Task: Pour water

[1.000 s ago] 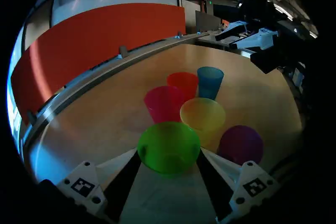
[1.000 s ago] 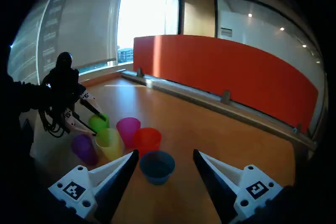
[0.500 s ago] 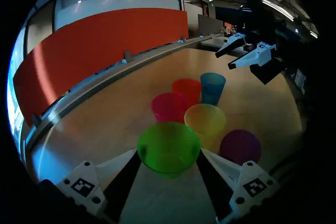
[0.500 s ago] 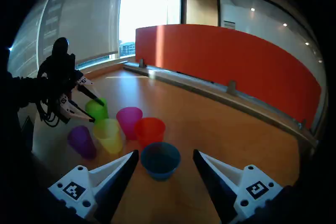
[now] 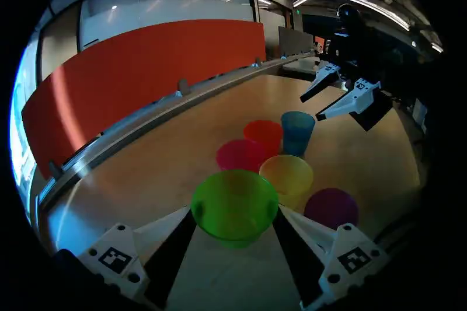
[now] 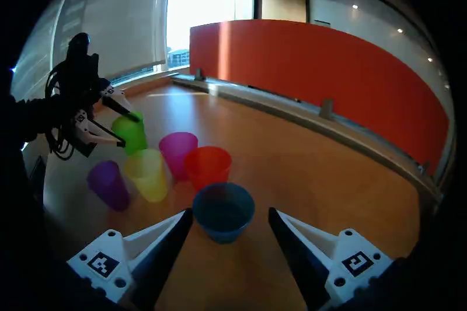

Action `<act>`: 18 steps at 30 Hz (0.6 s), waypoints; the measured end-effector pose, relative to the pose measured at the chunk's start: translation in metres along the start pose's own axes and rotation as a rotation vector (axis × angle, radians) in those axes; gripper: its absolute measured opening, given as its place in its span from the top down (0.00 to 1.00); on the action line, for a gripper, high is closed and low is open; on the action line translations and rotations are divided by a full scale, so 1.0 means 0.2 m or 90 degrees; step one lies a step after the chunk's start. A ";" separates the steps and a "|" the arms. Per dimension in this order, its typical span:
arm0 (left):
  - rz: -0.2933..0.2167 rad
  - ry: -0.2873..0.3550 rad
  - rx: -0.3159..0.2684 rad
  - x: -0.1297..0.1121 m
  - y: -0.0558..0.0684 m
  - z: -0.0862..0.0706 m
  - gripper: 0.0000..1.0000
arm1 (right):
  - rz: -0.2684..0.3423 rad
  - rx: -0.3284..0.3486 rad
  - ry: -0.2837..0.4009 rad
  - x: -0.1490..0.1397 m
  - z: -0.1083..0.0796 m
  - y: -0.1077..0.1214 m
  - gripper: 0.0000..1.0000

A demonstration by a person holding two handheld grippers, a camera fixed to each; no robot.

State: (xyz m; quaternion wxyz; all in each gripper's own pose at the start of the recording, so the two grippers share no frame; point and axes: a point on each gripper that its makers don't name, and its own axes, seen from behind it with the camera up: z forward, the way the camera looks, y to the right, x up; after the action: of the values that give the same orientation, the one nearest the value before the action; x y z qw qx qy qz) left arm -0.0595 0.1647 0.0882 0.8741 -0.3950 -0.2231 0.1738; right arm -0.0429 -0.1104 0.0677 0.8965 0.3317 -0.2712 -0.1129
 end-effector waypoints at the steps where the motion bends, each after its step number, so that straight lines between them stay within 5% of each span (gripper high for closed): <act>1: 0.000 0.001 0.001 0.00 0.00 0.00 0.14 | 0.000 0.001 -0.002 -0.01 0.00 0.00 0.00; 18: -0.003 0.015 0.012 0.06 0.00 -0.03 0.14 | -0.002 0.013 -0.033 -0.11 0.09 -0.01 0.00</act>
State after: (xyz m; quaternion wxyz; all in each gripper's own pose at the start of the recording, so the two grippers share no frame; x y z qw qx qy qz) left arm -0.0464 0.1667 0.0872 0.8808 -0.3883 -0.2119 0.1691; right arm -0.0719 -0.1131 0.0686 0.8855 0.3380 -0.2952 -0.1200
